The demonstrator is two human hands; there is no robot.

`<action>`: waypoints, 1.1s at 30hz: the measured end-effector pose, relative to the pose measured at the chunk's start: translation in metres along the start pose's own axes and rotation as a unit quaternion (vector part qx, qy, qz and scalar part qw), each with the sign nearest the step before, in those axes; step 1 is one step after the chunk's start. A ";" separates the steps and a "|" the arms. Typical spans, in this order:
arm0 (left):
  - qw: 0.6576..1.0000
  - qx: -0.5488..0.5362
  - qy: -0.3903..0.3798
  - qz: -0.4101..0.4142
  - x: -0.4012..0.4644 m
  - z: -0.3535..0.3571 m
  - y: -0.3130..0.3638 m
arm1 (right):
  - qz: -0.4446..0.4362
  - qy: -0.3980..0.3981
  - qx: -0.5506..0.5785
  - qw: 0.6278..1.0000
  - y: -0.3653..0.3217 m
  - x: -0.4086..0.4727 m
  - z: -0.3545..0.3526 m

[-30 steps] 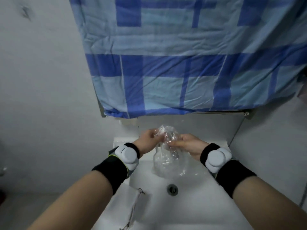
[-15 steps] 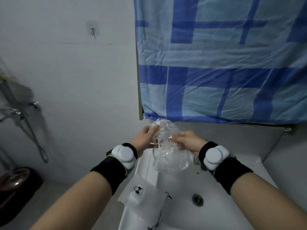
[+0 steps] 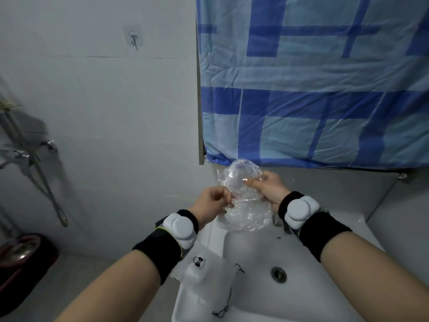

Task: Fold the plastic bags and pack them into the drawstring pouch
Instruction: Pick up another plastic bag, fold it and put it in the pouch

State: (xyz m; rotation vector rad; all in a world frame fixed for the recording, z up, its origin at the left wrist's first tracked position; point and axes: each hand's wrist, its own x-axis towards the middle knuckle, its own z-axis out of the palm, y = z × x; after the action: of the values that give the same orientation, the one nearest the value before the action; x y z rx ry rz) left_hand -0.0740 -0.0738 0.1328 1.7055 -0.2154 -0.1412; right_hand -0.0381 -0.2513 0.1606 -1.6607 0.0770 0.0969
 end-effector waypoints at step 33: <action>0.997 -0.052 0.046 -0.037 -0.020 -0.001 -0.038 | 0.125 -0.173 0.043 0.976 0.061 -0.040 -0.025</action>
State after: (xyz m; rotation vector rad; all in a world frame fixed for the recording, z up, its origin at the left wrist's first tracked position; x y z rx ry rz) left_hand -0.0913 -0.0628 0.0953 1.6133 -0.0760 -0.1265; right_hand -0.0841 -0.2823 0.1074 -1.5202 0.0250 0.5656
